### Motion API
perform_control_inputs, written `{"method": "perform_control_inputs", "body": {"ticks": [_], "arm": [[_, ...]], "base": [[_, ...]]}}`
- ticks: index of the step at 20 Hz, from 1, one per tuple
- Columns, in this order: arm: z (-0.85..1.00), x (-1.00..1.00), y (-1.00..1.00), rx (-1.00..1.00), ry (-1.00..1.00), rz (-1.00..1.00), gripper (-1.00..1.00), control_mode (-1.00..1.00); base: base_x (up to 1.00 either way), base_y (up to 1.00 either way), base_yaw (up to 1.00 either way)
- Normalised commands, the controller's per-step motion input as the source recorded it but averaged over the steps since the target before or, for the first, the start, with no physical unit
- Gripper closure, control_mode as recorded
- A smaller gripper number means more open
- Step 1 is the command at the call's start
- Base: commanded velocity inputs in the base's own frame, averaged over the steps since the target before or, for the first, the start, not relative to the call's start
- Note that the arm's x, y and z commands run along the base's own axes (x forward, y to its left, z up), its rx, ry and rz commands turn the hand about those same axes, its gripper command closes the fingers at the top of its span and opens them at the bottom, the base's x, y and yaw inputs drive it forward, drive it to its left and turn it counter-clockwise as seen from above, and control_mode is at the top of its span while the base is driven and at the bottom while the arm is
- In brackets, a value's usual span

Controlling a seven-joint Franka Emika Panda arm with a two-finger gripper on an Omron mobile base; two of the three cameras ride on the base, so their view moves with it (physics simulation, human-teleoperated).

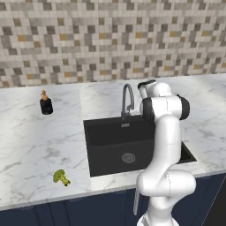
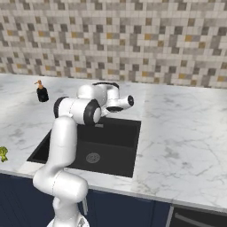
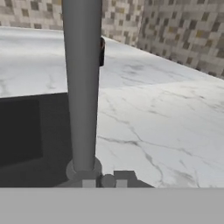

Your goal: Turn on the sink faucet. Then move the broccoli from the counter to the sink. Turn off the sink. Move the vegetable from the sink to the pot next to the stove. Finally move the pot to the front left burner.

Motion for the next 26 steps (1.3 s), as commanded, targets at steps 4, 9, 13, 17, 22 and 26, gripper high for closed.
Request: {"method": "perform_control_inputs", "body": {"ticks": [4, 9, 13, 17, 22, 26], "arm": [[-0.34, 0.00, -0.50, 0.04, 0.00, -0.03, 1.00, -1.00], [-0.40, 0.00, -0.56, 0.05, 0.00, -0.05, 1.00, -1.00], [-0.44, 0.00, -0.61, 0.04, 0.00, -0.07, 1.00, -1.00], [-0.47, 0.00, -0.61, 0.04, 0.00, -0.07, 1.00, -1.00], [-0.54, -0.03, -0.61, 0.03, 0.00, -0.07, 1.00, -1.00], [-0.58, -0.04, -0.58, 0.02, 0.00, -0.05, 1.00, -1.00]], "base": [[0.00, 0.00, 0.00], [0.00, 0.00, 0.00], [0.00, 0.00, 0.00], [0.00, 0.00, 0.00], [0.00, 0.00, 0.00], [0.00, 0.00, 0.00]]}}
